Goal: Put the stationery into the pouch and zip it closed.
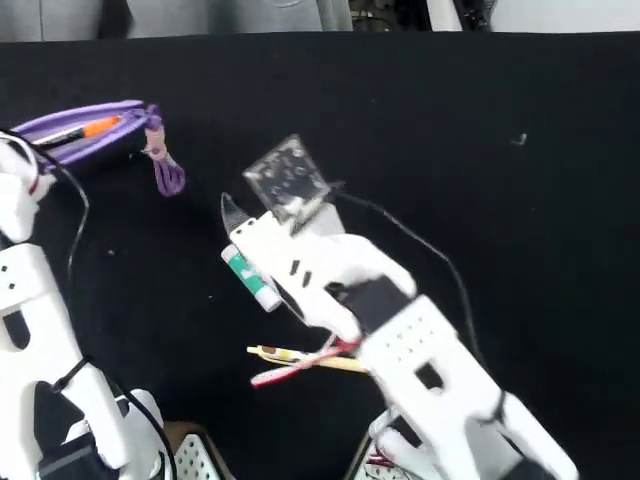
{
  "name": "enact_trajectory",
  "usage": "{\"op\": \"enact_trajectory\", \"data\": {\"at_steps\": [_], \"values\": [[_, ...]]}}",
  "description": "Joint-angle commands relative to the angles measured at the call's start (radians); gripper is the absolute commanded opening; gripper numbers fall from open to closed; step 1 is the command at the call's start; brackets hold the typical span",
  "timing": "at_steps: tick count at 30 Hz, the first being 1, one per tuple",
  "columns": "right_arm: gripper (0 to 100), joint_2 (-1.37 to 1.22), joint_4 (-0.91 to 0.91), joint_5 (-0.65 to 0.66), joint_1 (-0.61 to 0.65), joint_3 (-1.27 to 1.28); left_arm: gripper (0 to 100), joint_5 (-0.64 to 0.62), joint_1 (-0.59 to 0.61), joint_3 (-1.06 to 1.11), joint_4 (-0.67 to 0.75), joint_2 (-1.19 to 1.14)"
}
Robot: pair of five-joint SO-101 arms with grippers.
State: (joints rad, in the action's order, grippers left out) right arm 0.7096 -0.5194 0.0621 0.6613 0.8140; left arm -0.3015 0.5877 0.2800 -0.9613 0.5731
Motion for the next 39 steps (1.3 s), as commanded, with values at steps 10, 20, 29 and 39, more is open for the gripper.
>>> {"op": "enact_trajectory", "data": {"at_steps": [10, 20, 29, 39], "values": [[13.4, -0.621, -0.064, -0.002, -0.012, -0.271, 3, -0.005, 0.061, -0.024, 0.043, 0.005], [13.2, -0.921, -0.176, -0.002, -0.006, -0.49, 3, -0.005, 0.061, -0.024, 0.043, 0.005], [13.2, -1.021, -0.279, 0.072, 0.026, -0.607, 3, -0.005, 0.059, -0.024, 0.04, 0.005], [13.5, -0.909, -0.419, 0.097, 0.049, -0.644, 3, -0.005, 0.058, -0.024, 0.04, 0.005]]}}
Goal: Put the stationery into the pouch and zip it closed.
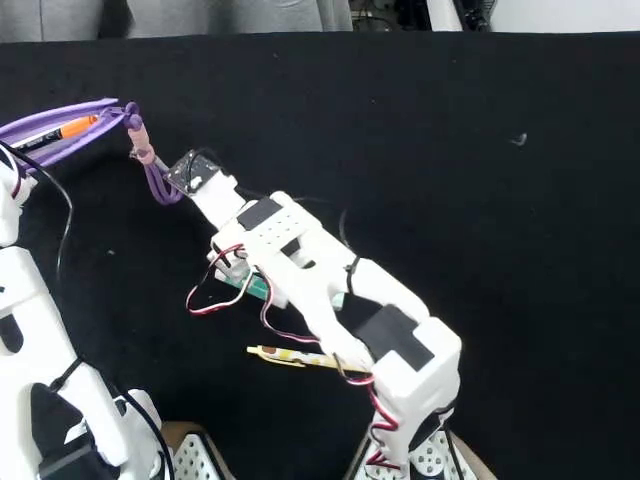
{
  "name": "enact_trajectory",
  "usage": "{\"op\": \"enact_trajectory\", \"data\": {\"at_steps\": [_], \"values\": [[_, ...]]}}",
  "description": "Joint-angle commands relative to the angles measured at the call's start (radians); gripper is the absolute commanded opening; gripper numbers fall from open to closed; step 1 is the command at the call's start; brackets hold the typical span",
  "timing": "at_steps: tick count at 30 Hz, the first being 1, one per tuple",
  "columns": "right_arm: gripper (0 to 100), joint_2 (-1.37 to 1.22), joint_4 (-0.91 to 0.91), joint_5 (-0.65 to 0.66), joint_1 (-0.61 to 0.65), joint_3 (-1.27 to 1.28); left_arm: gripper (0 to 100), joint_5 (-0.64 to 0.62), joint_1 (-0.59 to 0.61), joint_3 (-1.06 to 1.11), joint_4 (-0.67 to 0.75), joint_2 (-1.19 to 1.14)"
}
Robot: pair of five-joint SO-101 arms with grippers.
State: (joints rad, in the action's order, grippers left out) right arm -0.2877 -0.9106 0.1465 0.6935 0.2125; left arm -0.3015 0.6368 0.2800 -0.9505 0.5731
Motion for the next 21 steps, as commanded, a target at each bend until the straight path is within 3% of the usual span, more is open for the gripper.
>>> {"op": "enact_trajectory", "data": {"at_steps": [1, 9, 15, 21], "values": [[13.5, 0.099, -0.04, 0.012, 0.02, -0.042, 3, -0.005, 0.007, -0.024, 0.029, 0.005], [13.6, 0.093, -0.091, 0.063, 0.115, -0.042, 3, -0.005, 0.004, -0.024, 0.026, 0.005], [13.6, -0.025, -0.044, 0.071, 0.098, -0.071, 3, -0.005, 0.004, -0.024, 0.026, 0.005], [11.3, -0.133, -0.109, 0.071, 0.048, -0.186, 3, -0.005, 0.005, -0.024, 0.025, 0.005]]}}
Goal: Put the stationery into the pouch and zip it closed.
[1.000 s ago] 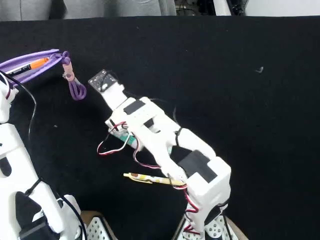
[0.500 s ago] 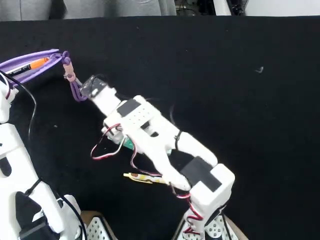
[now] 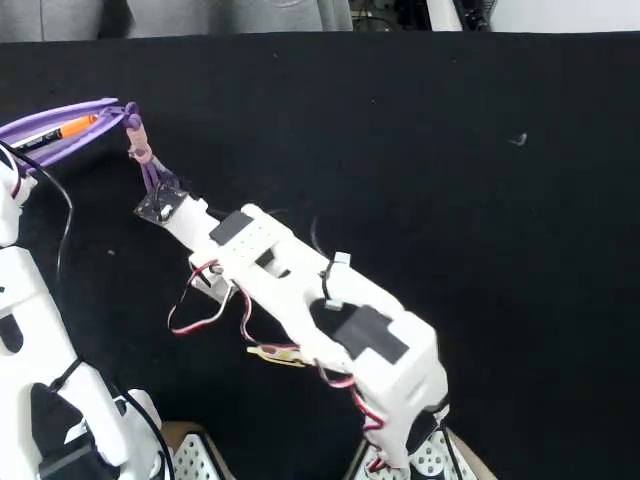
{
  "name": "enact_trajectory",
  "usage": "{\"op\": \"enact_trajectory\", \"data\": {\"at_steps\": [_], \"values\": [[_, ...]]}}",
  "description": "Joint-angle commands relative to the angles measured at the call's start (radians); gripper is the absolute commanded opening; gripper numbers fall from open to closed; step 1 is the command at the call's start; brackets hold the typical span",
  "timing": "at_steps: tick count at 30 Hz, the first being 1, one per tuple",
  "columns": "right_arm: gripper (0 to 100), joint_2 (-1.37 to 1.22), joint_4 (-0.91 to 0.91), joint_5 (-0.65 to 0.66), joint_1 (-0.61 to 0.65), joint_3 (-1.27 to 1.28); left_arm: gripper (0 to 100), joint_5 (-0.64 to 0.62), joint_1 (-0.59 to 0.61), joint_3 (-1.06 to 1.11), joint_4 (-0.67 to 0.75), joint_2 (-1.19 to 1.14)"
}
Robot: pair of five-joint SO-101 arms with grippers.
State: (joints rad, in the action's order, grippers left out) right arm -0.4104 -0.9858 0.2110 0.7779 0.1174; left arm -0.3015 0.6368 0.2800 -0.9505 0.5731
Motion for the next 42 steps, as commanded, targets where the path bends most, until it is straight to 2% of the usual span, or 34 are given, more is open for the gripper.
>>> {"op": "enact_trajectory", "data": {"at_steps": [1, 3, 6, 13, 19, 24, 32, 37, 42], "values": [[8.3, -0.021, -0.061, 0.006, -0.044, -0.119, 3, -0.005, 0.005, -0.024, 0.025, 0.005], [0.7, -0.033, -0.12, 0.003, -0.058, -0.171, 3, -0.005, 0.007, -0.024, 0.025, 0.005], [3.7, -0.033, -0.198, 0.0, -0.081, -0.226, 3, -0.005, 0.008, -0.024, 0.025, 0.005], [1.1, -0.03, -0.348, 0.005, -0.167, -0.398, 3, -0.005, 0.004, -0.024, 0.023, 0.006], [1.1, 0.105, -0.445, -0.002, -0.244, -0.529, 3, -0.003, -0.051, -0.028, -0.006, 0.006], [1.1, 0.283, -0.44, -0.002, -0.262, -0.535, 3, 0.063, -0.17, -0.065, -0.08, 0.006], [1.1, 0.478, -0.351, -0.003, -0.256, -0.533, 3, 0.066, -0.302, -0.067, -0.17, 0.014], [1.1, 0.578, -0.281, -0.084, -0.245, -0.533, 3, 0.064, -0.395, -0.065, -0.204, 0.008], [1.1, 0.628, -0.203, -0.103, -0.244, -0.492, 3, 0.061, -0.476, -0.064, -0.235, 0.006]]}}
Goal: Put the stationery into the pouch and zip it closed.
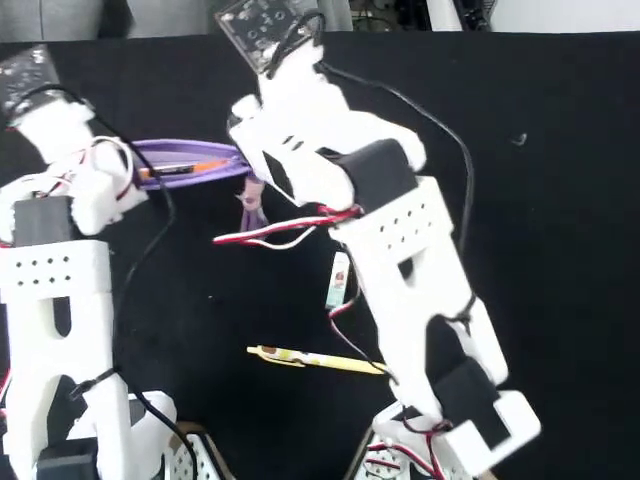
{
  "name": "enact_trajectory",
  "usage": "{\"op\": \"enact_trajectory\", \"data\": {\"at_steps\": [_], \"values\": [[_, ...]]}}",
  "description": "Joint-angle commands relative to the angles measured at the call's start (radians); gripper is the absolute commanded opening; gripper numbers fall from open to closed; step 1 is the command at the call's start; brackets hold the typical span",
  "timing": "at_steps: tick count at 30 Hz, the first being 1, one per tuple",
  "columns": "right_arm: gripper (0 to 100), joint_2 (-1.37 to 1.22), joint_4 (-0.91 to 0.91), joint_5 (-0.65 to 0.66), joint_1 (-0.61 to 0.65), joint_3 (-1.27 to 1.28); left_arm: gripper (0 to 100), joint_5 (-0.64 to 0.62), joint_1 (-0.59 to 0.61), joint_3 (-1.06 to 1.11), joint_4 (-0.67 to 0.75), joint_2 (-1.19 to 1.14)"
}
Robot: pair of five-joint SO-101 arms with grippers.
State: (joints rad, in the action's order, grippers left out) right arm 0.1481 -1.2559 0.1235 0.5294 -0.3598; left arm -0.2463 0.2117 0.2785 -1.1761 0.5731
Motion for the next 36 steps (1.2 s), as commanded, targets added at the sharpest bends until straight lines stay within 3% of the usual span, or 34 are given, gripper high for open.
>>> {"op": "enact_trajectory", "data": {"at_steps": [1, 6, 18, 23, 30, 36], "values": [[1.1, 0.084, 0.091, -0.025, 0.006, 0.012, 3, 0.006, -0.062, -0.064, -0.015, 0.006], [1.1, 0.219, 0.296, -0.097, 0.035, 0.255, 3, 0.005, -0.087, -0.061, -0.015, 0.008], [1.1, 0.734, 1.108, -0.091, 0.141, 1.064, 3, 0.003, -0.085, -0.056, -0.009, 0.006], [1.1, 0.745, 1.295, -0.089, 0.167, 1.19, 3, -0.04, -0.085, -0.056, -0.012, 0.006], [1.1, 0.742, 1.689, -0.091, 0.167, 1.408, 3, -0.041, -0.085, -0.056, -0.012, 0.006], [1.1, 0.619, 1.812, -0.089, 0.16, 1.414, 3, -0.043, -0.087, -0.054, -0.012, 0.006]]}}
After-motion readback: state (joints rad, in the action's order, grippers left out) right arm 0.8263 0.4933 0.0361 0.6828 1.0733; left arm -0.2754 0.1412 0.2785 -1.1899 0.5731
